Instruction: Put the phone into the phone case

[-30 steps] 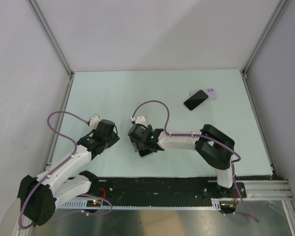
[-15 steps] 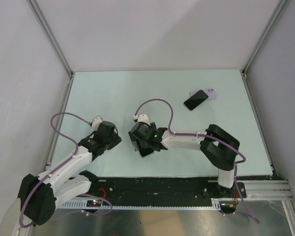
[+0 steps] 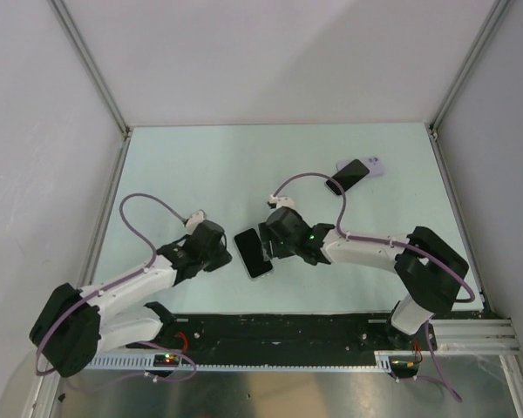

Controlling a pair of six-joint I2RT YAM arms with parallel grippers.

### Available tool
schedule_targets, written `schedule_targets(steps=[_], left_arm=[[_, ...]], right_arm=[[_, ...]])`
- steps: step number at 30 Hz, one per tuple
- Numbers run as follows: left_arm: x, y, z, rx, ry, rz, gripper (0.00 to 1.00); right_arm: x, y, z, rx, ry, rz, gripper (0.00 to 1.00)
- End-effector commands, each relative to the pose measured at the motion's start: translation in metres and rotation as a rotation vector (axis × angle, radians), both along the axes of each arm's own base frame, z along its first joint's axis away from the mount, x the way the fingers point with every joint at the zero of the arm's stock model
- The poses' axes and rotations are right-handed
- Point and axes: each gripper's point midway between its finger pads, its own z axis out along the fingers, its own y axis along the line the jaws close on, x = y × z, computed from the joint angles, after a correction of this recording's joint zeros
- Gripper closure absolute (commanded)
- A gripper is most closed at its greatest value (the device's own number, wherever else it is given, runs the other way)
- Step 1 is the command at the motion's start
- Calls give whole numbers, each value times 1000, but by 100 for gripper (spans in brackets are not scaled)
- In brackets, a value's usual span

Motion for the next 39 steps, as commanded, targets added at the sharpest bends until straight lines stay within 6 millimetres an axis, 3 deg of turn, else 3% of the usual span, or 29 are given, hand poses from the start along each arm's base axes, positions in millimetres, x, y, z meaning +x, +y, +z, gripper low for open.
schedule_targets(steps=[1,11,28,39], left_arm=[[8,-31,12,-47,-36,-53,65],[6,-67,4,-77,-8,-150,69],[5,-72,-13,-53,37,-155,69],[4,-79,-16,-64,41,-164,70]], right_arm=[[-5,11,16,163,41,38,35],[-18,13,0,179,120,96,56],[-23,6,-24,118,165,102,74],[-47,-2,-44,19,205,132,82]])
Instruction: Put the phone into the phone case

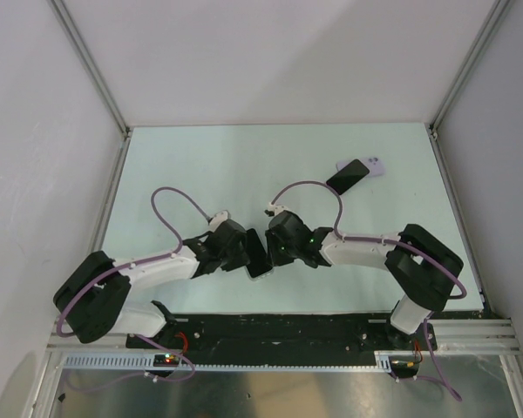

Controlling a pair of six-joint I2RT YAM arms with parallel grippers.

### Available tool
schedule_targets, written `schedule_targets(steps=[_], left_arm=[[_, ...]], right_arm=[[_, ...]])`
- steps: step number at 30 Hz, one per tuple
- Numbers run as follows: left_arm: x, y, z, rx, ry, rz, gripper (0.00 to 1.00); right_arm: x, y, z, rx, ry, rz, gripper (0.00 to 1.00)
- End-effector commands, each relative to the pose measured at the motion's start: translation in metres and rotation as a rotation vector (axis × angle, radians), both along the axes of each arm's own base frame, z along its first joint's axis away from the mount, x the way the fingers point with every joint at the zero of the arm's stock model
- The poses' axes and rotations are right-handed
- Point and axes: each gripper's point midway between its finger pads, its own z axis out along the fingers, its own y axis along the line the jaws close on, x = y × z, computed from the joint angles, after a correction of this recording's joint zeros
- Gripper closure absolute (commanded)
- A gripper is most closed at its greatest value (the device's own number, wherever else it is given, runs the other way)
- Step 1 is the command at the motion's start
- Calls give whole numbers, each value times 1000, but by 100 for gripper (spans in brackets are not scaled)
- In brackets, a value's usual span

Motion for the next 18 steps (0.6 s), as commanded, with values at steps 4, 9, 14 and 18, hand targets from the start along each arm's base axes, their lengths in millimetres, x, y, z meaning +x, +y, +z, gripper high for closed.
schedule_targets(steps=[4,9,14,18], left_arm=[[7,-18,8,-48,-21,-3,70],[5,-18,7,-50,-19,-4,71],[4,-19,6,-54,-15,-10,71],[5,-20,15,-72,-37,-15,71]], right_arm=[[-37,-5,-28,-101,76,69,83],[-55,-8,-38,-124,111,77,86],[-69,-17,-51,-163,145,79,87],[-70,-24,-53,-183,145,67,87]])
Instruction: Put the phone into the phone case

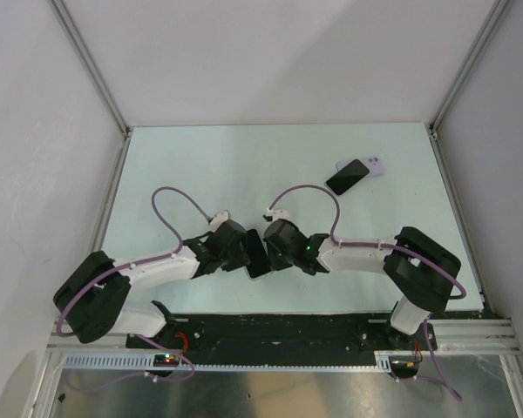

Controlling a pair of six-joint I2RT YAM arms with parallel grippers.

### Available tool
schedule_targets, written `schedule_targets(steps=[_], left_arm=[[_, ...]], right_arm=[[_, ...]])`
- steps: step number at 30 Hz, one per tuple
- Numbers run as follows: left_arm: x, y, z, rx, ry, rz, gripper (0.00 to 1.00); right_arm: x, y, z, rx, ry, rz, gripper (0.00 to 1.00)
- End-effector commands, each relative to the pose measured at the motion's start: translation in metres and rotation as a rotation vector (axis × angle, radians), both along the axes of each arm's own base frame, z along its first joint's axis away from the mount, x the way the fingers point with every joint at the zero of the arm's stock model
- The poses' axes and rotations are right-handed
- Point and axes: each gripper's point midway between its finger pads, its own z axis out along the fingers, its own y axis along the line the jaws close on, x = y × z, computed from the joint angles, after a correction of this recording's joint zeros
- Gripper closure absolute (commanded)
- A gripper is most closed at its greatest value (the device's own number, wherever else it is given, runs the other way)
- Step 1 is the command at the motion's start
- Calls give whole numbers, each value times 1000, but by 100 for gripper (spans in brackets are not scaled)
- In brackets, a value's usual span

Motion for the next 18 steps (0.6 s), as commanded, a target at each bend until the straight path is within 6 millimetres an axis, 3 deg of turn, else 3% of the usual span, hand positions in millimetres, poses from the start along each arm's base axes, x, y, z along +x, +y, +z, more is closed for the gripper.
schedule_targets(steps=[1,7,13,18], left_arm=[[7,-19,19,-80,-46,-12,71],[24,-19,57,-84,-148,-26,66],[56,2,95,-55,-240,22,63],[96,28,101,32,-268,64,63]], right_arm=[[-62,-23,-41,-115,207,81,87],[-36,-34,-17,-85,147,23,86],[-9,-38,26,17,68,-29,74],[-8,-41,35,34,62,-44,71]])
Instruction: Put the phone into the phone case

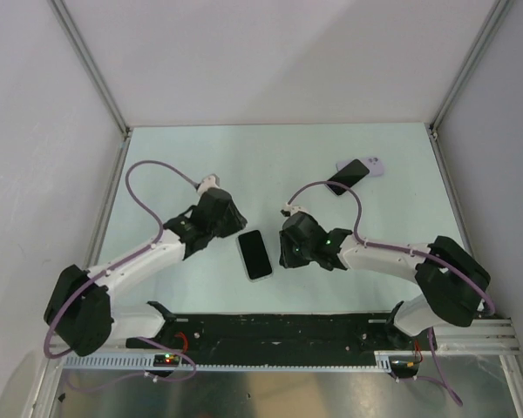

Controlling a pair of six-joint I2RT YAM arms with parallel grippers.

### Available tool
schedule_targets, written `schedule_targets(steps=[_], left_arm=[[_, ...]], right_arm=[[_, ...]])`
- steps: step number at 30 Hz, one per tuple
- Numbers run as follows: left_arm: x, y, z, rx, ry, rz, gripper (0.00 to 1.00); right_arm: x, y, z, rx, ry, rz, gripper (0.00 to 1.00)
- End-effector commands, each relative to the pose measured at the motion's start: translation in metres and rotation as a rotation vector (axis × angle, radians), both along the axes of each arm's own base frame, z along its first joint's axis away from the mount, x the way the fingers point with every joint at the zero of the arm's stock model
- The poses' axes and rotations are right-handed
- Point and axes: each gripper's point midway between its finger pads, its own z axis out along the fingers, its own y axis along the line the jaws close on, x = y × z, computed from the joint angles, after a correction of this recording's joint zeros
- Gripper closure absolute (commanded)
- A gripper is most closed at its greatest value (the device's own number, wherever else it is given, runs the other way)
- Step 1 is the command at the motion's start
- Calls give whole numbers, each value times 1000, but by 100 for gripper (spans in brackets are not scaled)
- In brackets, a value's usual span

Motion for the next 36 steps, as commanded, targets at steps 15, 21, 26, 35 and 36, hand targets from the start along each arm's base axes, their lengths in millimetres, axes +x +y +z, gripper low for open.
schedule_targets(steps=[15,21,26,35,36], left_arm=[[80,1,-65,175,175,-137,82],[56,-8,-87,196,231,-156,87],[38,-10,-94,193,257,-148,90],[8,8,-90,172,261,-86,94],[4,11,-89,168,260,-79,94]], right_arm=[[-44,34,-13,157,85,-22,79],[-31,41,-23,182,87,-64,82],[-19,39,-28,184,80,-101,84],[25,23,-27,192,42,-199,85],[30,20,-26,191,38,-209,85]])
